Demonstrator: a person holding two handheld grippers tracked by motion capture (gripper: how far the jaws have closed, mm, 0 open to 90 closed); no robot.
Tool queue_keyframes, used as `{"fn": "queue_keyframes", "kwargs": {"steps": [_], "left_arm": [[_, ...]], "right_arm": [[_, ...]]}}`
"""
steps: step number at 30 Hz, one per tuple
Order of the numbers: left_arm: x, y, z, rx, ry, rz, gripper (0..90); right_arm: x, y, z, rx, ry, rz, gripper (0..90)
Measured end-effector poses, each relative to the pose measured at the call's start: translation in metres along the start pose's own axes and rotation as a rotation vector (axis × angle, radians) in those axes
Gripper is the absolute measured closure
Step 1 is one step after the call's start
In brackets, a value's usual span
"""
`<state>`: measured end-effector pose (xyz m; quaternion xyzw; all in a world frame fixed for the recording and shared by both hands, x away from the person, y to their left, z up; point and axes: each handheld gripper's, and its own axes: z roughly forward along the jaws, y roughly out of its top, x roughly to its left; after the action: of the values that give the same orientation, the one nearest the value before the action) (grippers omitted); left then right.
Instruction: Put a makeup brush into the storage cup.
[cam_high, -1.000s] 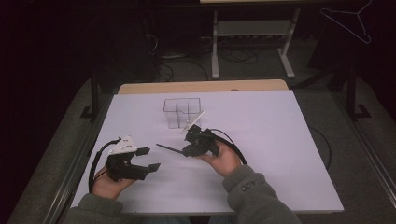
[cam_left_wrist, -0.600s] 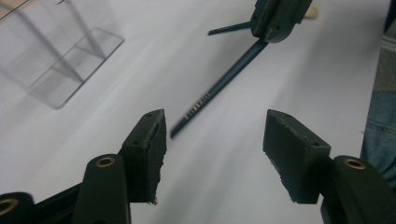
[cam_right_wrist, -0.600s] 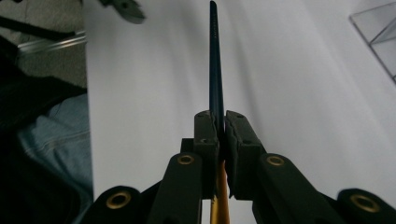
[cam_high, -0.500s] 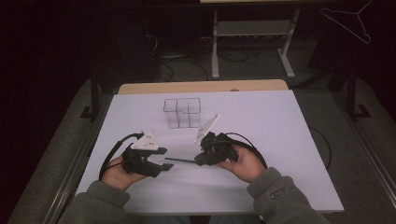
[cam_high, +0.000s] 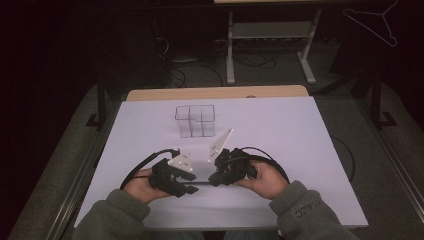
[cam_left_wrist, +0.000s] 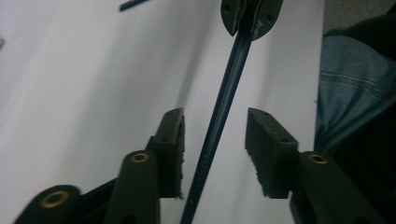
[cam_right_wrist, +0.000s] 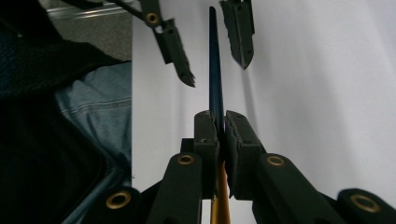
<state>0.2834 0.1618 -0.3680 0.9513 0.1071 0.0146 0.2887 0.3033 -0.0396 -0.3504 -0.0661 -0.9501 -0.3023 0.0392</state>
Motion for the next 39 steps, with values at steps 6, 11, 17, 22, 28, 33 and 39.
{"fn": "queue_keyframes", "kwargs": {"steps": [6,11,17,22,28,33,39], "left_arm": [[-0.004,0.000,0.004,0.022,-0.036,0.023,78.5],[-0.010,-0.003,0.005,0.033,-0.063,0.064,84.0],[-0.007,-0.011,0.002,-0.021,-0.020,0.020,84.4],[-0.001,-0.019,-0.004,-0.086,0.007,-0.040,84.5],[0.004,-0.026,-0.013,-0.174,0.024,-0.095,84.4],[0.005,-0.027,-0.016,-0.241,0.025,-0.131,84.3],[0.003,-0.026,-0.017,-0.308,0.016,-0.112,84.3]], "right_arm": [[0.003,0.002,0.003,0.017,0.027,-0.022,82.8],[0.005,0.003,0.005,0.015,0.037,-0.048,81.8],[-0.002,-0.002,-0.004,-0.080,0.015,0.014,63.2],[-0.009,-0.013,-0.014,-0.155,-0.037,0.103,51.1],[-0.016,-0.030,-0.019,-0.265,-0.027,0.210,47.8],[-0.018,-0.031,-0.015,-0.326,0.003,0.261,49.4],[-0.022,-0.028,-0.014,-0.414,0.079,0.290,57.2]]}}
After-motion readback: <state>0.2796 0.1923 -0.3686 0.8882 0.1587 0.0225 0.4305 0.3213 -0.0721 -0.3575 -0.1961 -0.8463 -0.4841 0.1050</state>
